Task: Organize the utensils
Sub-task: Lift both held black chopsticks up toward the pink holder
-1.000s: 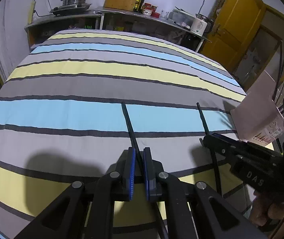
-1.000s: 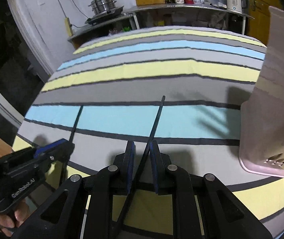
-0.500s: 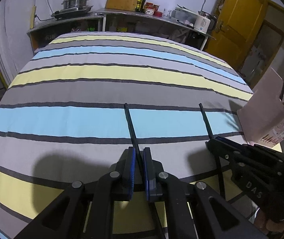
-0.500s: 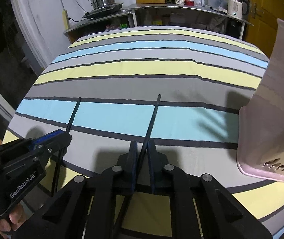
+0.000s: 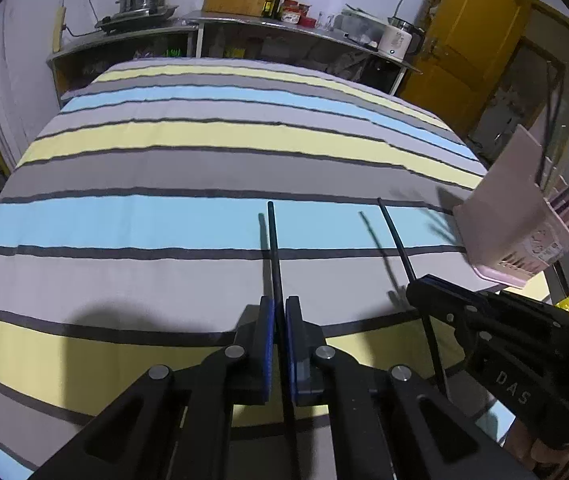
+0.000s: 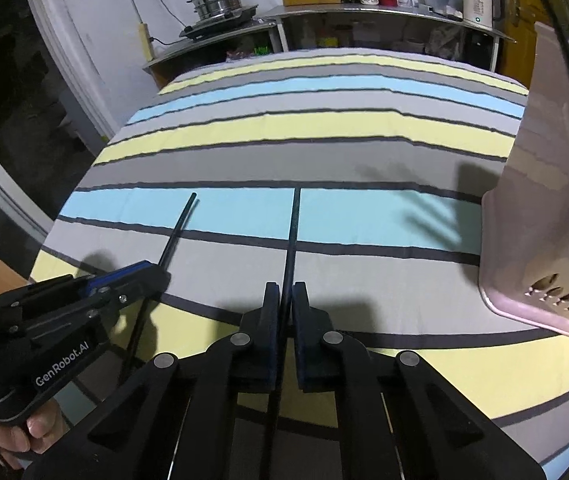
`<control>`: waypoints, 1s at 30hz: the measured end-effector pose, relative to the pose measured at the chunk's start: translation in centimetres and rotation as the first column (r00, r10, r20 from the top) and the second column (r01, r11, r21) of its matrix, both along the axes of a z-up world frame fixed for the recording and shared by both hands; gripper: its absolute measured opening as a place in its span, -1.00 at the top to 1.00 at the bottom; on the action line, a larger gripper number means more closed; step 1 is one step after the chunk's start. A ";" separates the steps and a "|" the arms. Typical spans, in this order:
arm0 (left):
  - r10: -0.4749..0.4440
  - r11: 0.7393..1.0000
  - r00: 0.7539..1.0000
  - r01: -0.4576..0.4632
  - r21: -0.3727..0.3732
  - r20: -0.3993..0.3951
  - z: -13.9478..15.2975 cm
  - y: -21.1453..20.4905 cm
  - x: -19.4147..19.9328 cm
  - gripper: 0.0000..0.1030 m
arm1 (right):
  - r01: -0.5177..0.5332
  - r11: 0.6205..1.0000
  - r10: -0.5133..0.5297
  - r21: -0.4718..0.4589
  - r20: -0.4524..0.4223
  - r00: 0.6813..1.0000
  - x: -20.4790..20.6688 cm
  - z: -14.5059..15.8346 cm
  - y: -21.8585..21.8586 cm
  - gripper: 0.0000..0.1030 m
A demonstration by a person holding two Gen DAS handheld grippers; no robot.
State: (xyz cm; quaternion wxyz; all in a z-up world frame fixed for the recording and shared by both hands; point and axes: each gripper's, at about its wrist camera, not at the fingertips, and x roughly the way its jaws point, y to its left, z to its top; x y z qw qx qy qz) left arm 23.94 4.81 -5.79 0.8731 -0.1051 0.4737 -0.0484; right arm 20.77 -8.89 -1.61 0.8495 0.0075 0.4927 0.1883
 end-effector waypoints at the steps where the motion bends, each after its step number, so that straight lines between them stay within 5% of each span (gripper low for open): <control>1: -0.003 1.000 1.000 0.003 -0.002 0.009 0.5 -0.1 -0.2 0.90 | 0.000 1.000 0.000 0.005 0.008 1.000 -0.1 0.4 -0.1 0.88; 30: -0.085 0.996 0.963 0.091 -0.014 0.257 13.8 -2.2 -5.8 0.91 | 0.017 0.991 -0.051 0.134 0.257 0.965 -6.0 12.4 -4.1 0.89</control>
